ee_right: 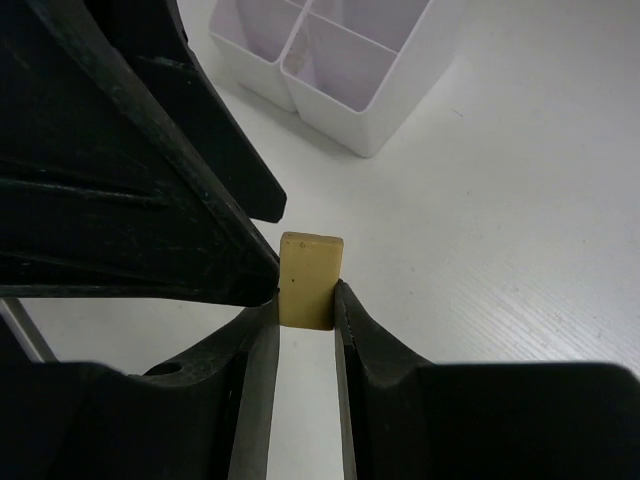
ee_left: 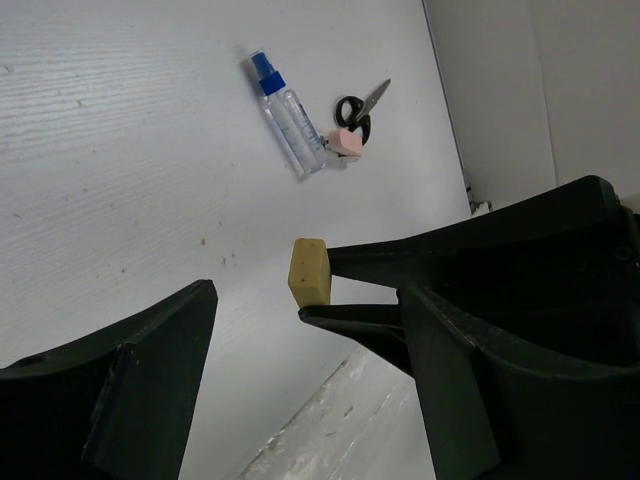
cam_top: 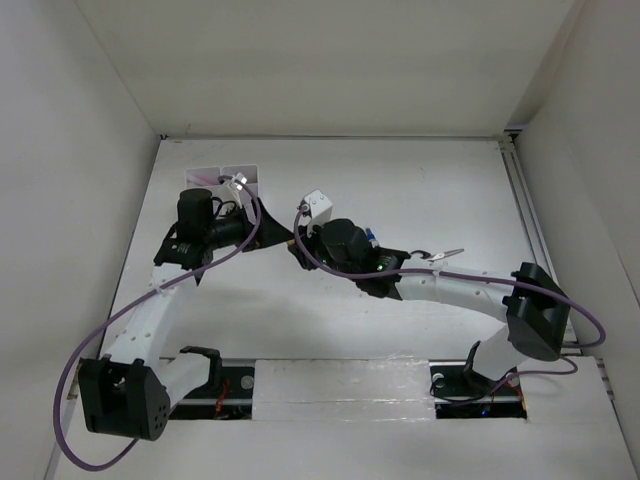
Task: Sort the stationery into containers
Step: Pick up the stationery from the center of the board, then place the stationery in the storage box.
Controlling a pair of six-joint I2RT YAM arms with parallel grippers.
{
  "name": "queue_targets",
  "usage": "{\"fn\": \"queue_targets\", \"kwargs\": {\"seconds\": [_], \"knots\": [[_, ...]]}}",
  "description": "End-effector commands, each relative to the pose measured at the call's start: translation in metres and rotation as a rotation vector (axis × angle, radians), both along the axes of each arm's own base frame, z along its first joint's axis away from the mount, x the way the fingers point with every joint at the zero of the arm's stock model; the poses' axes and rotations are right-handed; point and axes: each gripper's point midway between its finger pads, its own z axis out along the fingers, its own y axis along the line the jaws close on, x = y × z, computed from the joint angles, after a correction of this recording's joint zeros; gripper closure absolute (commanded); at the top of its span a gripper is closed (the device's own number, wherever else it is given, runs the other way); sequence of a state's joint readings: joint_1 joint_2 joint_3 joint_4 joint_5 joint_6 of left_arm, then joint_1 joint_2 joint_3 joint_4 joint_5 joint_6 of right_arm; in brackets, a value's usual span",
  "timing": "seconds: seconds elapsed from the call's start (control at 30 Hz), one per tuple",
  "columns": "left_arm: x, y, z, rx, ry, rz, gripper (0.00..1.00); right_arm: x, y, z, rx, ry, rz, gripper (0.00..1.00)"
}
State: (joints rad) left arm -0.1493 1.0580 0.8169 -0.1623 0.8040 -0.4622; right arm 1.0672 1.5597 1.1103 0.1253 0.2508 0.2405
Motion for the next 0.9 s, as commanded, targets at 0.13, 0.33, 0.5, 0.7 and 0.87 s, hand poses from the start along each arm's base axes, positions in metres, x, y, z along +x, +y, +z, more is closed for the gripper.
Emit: {"fn": "queue_targets", "kwargs": {"seconds": [0.13,0.33,0.5,0.7,0.87], "knots": [[0.0,-0.002,0.002,-0.008,-0.027,-0.018,0.44,0.005,0.014,0.063,0.169,-0.108,0.028,1.0],[-0.002,-0.005,-0.001,-0.02,-0.006,-0.041,0.67,0.003,0.017,0.07,0.196,-0.119,0.046,1.0],[0.0,-0.005,0.001,-0.02,-0.006,-0.041,0.77,0.0,0.02,0.07,0.198,-0.115,0.068,1.0],[0.003,-0.004,0.004,-0.017,-0.016,-0.034,1.0,-0.005,0.024,0.071,0.212,-0.12,0.087,1.0],[0.014,0.002,0.003,-0.006,-0.015,0.054,1.0,-0.005,0.024,0.071,0.212,-0.12,0.087,0.43]]}}
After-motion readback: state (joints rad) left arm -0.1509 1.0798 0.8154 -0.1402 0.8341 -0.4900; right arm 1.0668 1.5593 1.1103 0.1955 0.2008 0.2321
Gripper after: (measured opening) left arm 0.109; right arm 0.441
